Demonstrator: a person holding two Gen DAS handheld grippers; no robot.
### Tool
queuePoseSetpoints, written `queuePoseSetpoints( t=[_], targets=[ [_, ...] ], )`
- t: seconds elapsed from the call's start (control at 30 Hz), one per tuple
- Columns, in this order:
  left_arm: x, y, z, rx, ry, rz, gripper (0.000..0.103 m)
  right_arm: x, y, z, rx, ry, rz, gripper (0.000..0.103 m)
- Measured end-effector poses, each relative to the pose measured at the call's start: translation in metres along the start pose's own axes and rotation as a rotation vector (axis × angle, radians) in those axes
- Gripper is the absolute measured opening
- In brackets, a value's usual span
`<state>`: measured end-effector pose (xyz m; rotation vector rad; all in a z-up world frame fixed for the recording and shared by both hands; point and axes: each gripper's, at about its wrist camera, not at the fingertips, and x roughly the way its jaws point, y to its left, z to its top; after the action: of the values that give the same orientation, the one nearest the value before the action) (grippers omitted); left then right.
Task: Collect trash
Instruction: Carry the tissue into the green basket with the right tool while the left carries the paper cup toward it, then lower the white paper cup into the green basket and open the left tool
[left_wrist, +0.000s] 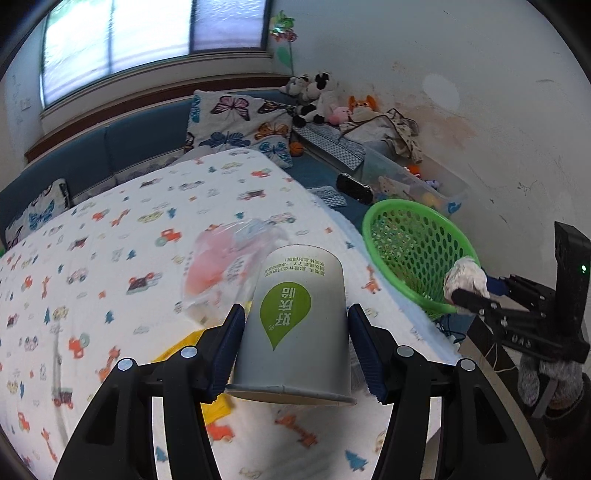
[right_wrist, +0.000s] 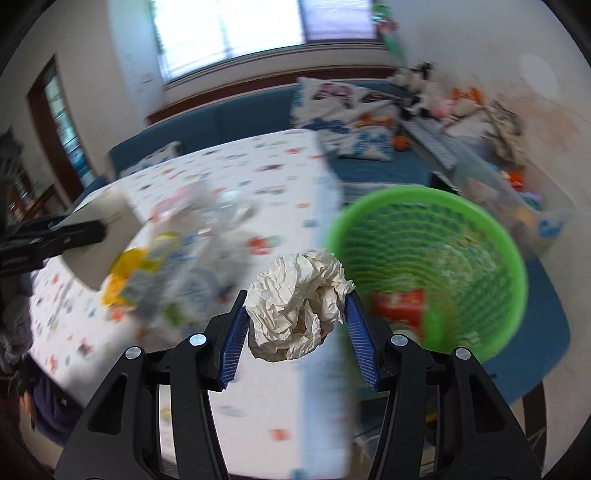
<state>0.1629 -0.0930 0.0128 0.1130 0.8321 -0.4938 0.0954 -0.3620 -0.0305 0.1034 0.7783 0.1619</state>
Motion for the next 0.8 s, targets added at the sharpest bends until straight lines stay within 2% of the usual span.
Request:
queuePoseSetpoints(
  t=[0.2,0.4,0.8],
  targets=[
    [0.015,-0.029,0.022,0.033,0.001,-0.032,0.056,0.005,-0.06,0.002,0.088,0.006,-0.085,0.054],
    [0.027,-0.056,0.038,0.073,0.002,-0.056,0.056,0.016,-0.096,0.001,0.147,0.02,-0.125,0.056],
    [0.054,-0.102,0.064,0.124,0.011,-0.1,0.056,0.025,-0.126,0.001,0.204,0.023,-0.142,0.067]
  ],
)
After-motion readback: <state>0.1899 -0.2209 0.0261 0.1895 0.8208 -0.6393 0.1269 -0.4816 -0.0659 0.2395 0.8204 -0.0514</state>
